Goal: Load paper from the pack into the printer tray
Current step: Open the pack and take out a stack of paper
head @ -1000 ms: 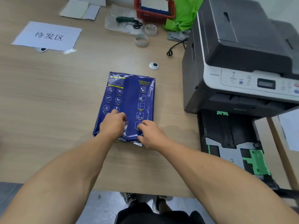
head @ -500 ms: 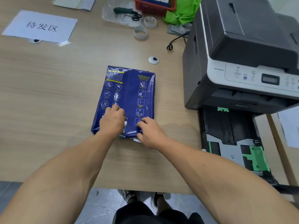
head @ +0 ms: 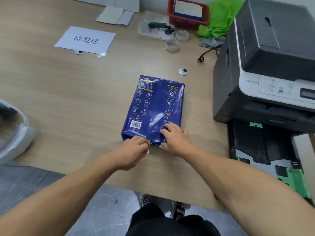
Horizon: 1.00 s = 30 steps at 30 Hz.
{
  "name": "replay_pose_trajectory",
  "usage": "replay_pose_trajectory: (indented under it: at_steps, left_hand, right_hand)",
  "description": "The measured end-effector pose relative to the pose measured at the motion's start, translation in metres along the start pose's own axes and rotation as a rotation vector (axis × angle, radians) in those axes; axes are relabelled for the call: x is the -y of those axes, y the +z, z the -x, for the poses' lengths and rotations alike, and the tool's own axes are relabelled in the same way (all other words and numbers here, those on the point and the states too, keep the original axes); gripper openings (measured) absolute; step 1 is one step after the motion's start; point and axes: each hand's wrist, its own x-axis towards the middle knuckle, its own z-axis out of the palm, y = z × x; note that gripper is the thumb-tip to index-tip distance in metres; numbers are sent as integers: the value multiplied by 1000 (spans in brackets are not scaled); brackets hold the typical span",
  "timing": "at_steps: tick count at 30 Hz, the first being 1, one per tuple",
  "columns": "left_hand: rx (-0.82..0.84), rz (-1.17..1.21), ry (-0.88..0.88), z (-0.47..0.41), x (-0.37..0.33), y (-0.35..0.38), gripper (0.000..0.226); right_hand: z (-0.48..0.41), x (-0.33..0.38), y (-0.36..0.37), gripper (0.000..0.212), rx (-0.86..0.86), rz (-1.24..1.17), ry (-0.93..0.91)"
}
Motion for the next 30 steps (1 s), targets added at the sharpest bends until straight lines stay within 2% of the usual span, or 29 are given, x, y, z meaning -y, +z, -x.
replay_pose_trajectory:
  at_steps: [2,6,8,11,15,17,19,22,24,27,29,30]
  left_hand:
    - [52,-37,-19,9,-8,-1,34]
    - [105,-27,-48,15,-23,-1,13]
    - [78,92,-106,15,-23,-1,16]
    - [21,323,-246,10,-24,-6,32]
    - [-186,527,-450,-5,-30,-4,11]
    - [-206,590,-507,-12,-33,-4,10]
    - [-158,643,-536,-18,-36,-5,12]
    - [-5,482,-556,-23,-34,-6,22]
    - [49,385,-553,-22,-30,-3,27]
    - [1,293,-519,-22,-22,-2,33]
    - [-13,172,-497,-25,-20,-4,32]
    - [-23,110,-486,-26,-19,-5,33]
  right_hand:
    - [-2,3,2,42,-24,46,-23]
    - [-7,9,4,24,-72,86,-70]
    - [-8,13,-1,20,-135,-31,-33]
    - [-11,17,-17,18,-213,-171,63]
    - [-15,12,-38,17,-276,-233,132]
    - [-16,7,-44,18,-288,-225,133]
    - [-14,2,-44,19,-302,-213,121]
    - [-9,-2,-37,34,-352,-172,46]
    - [-4,1,-31,43,-407,-106,-88]
    - [1,8,-22,29,-410,44,-325]
    - [9,16,-15,13,-362,59,-434]
    - [12,18,-11,12,-331,53,-460]
